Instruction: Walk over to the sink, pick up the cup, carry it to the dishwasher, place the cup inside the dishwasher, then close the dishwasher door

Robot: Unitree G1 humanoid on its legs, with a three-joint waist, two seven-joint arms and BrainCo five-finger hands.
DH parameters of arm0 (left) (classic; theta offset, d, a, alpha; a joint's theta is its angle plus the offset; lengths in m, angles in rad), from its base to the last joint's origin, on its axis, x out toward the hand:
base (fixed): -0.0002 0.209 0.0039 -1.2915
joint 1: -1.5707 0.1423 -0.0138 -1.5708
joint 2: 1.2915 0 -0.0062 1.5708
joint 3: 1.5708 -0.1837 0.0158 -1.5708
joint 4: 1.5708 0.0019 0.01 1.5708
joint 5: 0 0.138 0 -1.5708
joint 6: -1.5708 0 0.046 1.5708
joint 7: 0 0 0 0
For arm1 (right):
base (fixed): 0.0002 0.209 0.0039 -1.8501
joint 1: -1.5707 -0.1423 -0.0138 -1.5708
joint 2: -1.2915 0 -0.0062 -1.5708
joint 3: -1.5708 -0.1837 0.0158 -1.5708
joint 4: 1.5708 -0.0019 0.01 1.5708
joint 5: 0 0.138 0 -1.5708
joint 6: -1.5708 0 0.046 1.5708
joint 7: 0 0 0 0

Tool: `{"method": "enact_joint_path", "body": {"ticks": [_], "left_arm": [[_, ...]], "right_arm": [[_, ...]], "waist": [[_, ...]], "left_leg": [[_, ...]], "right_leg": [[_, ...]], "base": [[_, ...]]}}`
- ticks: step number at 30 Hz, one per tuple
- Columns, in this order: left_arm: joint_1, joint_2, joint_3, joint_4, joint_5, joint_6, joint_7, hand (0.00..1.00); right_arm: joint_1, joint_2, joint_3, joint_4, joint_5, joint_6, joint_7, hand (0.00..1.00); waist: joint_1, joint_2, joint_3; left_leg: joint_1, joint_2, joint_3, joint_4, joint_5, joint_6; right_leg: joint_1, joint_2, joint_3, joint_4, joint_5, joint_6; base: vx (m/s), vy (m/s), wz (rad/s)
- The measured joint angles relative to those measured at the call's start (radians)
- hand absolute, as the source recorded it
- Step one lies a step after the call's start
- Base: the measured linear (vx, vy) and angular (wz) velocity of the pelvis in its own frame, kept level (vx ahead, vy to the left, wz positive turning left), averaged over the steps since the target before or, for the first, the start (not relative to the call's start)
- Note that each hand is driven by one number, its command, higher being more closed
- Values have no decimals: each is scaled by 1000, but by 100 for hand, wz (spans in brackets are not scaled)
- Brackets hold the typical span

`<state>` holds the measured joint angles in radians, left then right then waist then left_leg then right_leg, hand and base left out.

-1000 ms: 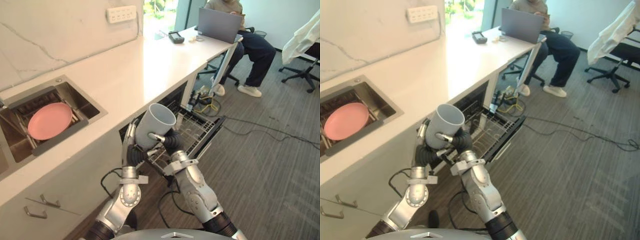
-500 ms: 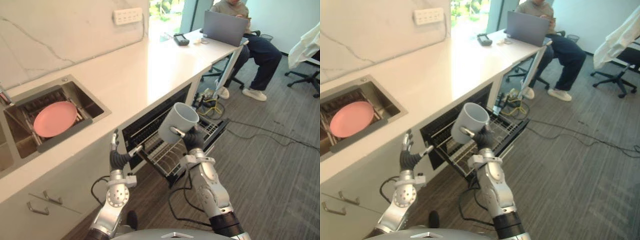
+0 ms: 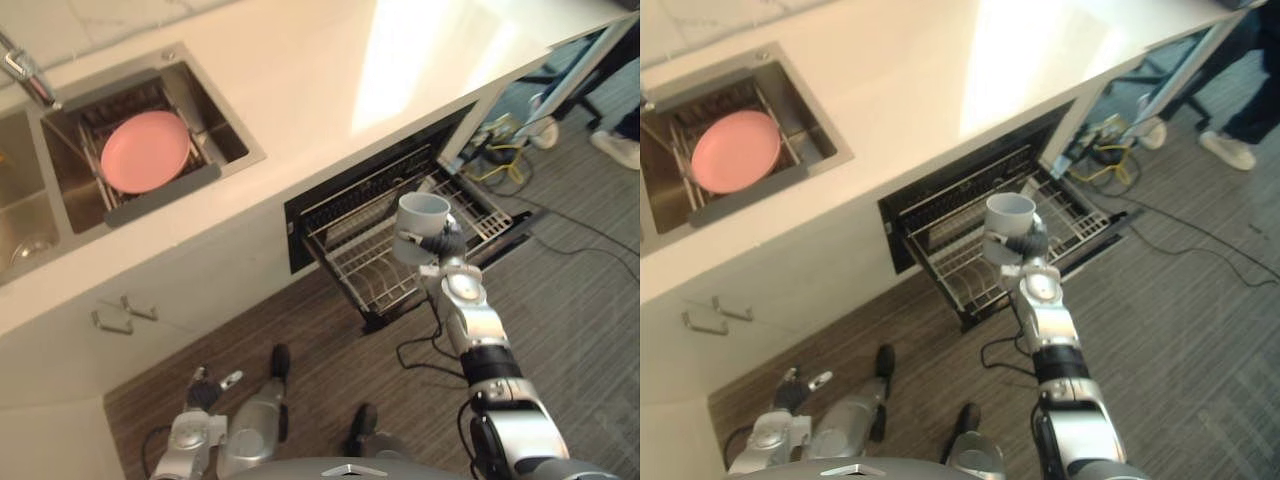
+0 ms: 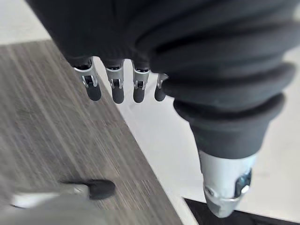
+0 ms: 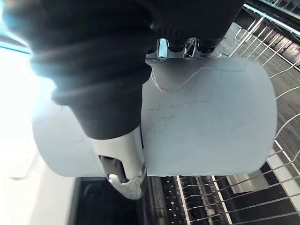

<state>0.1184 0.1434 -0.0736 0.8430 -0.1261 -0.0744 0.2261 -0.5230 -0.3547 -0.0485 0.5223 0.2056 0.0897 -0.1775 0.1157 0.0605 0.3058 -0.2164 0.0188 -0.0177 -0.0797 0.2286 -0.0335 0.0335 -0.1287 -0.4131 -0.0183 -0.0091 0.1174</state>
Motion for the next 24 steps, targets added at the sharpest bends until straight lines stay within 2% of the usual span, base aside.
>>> {"method": "enact_joint_path", "body": {"ticks": [2,4,6,11,16,17,20,24], "left_arm": [[21,-1,6,26,43,15,35,0],[35,-9,4,39,86,32,53,0],[31,-17,0,39,89,40,53,0],[12,-56,-29,46,68,45,50,0],[-13,-68,-61,49,37,9,33,0],[-16,-69,-77,44,21,-11,29,0],[-26,-67,-96,31,-5,-36,21,0],[-37,-63,-125,30,-12,-40,9,0]], "right_arm": [[-75,-50,13,81,-9,18,37,100],[-184,-125,53,205,-10,27,91,100],[-254,-156,76,289,-16,43,126,100],[-339,-162,87,448,-59,71,209,100],[-400,-165,96,544,-126,99,264,100],[-404,-165,96,550,-134,106,269,0],[-434,-166,93,557,-134,113,275,0],[-447,-168,77,561,-135,110,279,0]], "waist": [[6,11,38],[35,32,80],[51,53,108],[90,97,127],[120,134,140],[120,146,142],[132,156,144],[135,165,148]], "left_leg": [[-22,-5,-15,0,7,5],[-57,-8,-27,1,15,13],[-69,-14,-38,1,29,23],[-83,-33,-77,1,29,23],[-118,-39,-102,1,31,20],[-118,-44,-118,1,31,19],[-133,-45,-128,1,35,14],[-136,-45,-149,1,39,6]], "right_leg": [[-11,0,-20,-4,0,2],[-39,-2,-31,7,4,12],[-53,-7,-41,21,-5,17],[-84,-34,-68,94,-59,25],[-147,-58,-81,195,-115,23],[-149,-64,-92,213,-128,23],[-182,-77,-96,269,-163,18],[-193,-83,-115,311,-194,13]], "base": [[48,-22,22],[72,-21,12],[88,-31,18],[77,-38,19],[29,-22,14],[8,-31,24],[-8,-48,13],[0,-81,17]]}}
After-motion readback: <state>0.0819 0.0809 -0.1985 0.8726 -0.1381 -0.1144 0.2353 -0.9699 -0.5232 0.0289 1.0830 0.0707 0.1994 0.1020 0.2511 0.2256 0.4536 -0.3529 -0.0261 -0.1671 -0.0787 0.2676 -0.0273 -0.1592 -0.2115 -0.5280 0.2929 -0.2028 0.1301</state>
